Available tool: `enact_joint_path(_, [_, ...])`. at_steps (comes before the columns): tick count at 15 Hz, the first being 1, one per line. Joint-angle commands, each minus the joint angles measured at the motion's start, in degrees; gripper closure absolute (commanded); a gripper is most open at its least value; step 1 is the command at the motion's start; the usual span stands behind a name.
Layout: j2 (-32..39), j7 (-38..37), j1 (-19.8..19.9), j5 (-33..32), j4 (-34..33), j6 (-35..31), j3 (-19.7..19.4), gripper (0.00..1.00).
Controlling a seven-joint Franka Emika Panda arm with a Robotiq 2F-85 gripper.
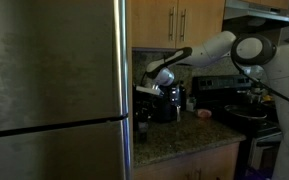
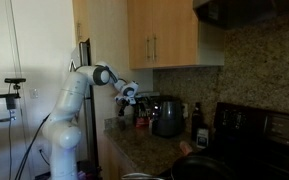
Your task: Move the spice bottle to the left
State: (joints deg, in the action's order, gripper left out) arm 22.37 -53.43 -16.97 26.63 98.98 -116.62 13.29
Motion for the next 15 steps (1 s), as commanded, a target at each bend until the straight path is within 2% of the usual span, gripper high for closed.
enact_joint_path(1, [0.95, 0.0, -0.33, 0.07, -0.48, 0.21, -0.35, 0.42])
enact_joint_path(2, [0.77, -0.01, -0.42, 0.06, -0.5, 0.27, -0.31, 0.42])
enact_joint_path(3, [-0.12, 0.43, -0.58, -0.09, -0.07, 0.5, -0.06, 0.67])
enact_joint_path(8, [-0.29, 4.38, -2.39, 0.21, 2.96, -1.3, 1.68, 0.67])
enact_joint_path(15, [1.27, 5.74, -4.01, -0.46, 3.36, -3.16, 1.53, 0.67])
